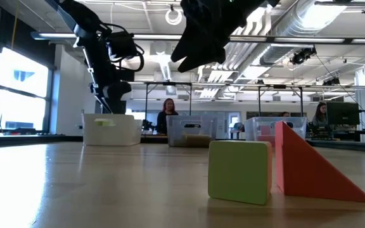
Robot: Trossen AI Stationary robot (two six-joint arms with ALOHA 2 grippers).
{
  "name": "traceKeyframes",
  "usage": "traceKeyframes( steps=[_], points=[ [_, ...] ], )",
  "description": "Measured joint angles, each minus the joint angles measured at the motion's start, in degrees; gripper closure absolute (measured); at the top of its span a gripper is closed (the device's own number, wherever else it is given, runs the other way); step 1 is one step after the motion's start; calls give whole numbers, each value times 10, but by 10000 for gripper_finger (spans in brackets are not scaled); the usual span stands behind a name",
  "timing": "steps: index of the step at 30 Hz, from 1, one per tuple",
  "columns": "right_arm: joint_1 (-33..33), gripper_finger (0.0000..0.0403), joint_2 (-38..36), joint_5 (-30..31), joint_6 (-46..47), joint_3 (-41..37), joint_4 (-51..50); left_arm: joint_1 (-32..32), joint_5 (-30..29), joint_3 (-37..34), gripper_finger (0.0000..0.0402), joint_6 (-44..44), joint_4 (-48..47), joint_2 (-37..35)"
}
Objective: Sort & place blocks by color
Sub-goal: Put the green block into the white bin, then put the orange block into the transparent bin
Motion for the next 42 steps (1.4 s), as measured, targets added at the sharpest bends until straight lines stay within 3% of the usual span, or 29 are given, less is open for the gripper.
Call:
traceKeyframes(
  steps=[16,28,36,42],
  points=[
    [79,192,0,29,58,0,2,0,-19,0,162,-36,-4,0],
    [157,192,0,30,138,0,1,-44,3,0,162,-76,-26,-74],
    [222,192,0,34,145,0,-4,-119,61,1,162,-138,-48,-163],
    [269,192,0,62,144,0,-9,-185,71,1,162,-191,-47,-203]
  ],
)
